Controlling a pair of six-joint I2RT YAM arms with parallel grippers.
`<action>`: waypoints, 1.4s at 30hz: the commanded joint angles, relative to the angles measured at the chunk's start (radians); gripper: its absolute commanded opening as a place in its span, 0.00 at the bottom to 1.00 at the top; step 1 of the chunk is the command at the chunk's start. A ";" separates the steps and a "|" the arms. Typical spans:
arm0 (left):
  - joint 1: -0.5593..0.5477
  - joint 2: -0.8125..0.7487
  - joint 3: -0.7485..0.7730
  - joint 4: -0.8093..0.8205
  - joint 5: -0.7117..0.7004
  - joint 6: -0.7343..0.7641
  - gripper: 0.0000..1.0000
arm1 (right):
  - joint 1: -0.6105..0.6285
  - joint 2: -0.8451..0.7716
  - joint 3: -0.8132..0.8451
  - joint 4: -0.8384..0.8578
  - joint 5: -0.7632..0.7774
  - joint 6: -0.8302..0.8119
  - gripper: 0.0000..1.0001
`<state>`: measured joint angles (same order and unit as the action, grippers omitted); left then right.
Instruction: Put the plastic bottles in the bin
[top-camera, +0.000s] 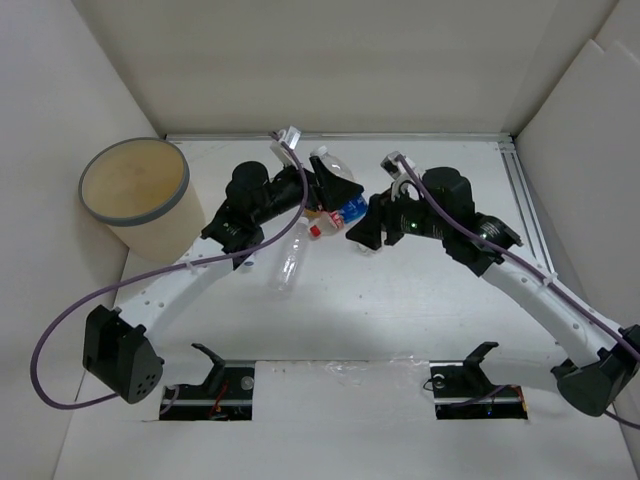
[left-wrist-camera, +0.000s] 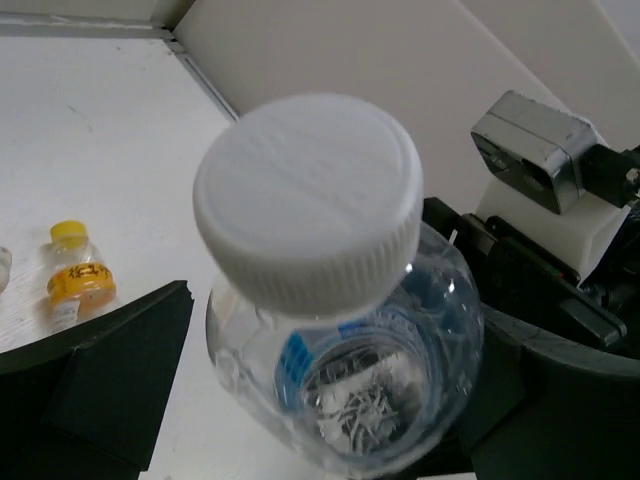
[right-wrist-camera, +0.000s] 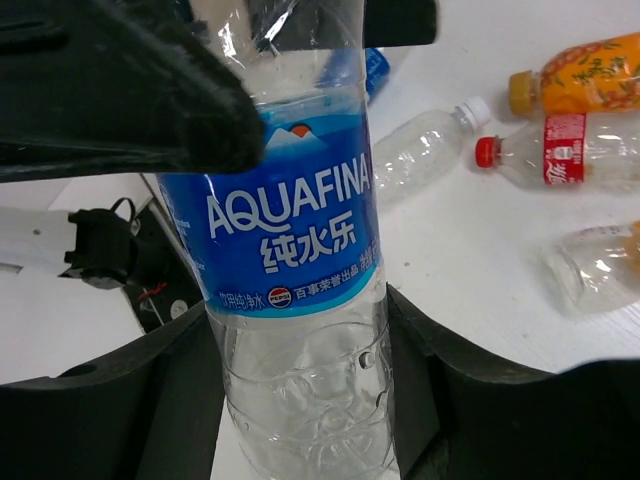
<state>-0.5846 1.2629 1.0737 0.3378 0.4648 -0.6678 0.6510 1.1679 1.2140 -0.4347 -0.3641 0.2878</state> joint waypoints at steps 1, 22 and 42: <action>0.002 0.024 0.025 0.151 0.017 -0.036 1.00 | 0.019 -0.007 0.044 0.111 -0.105 -0.019 0.00; 0.406 0.280 0.975 -0.822 -0.859 0.161 0.00 | -0.211 0.111 -0.019 0.148 0.097 0.036 1.00; 1.006 0.139 0.548 -0.784 -0.790 0.072 0.43 | -0.248 0.237 -0.030 0.168 0.143 0.037 1.00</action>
<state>0.4343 1.4799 1.6550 -0.5194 -0.3832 -0.6102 0.4114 1.4117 1.1809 -0.3202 -0.2741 0.3183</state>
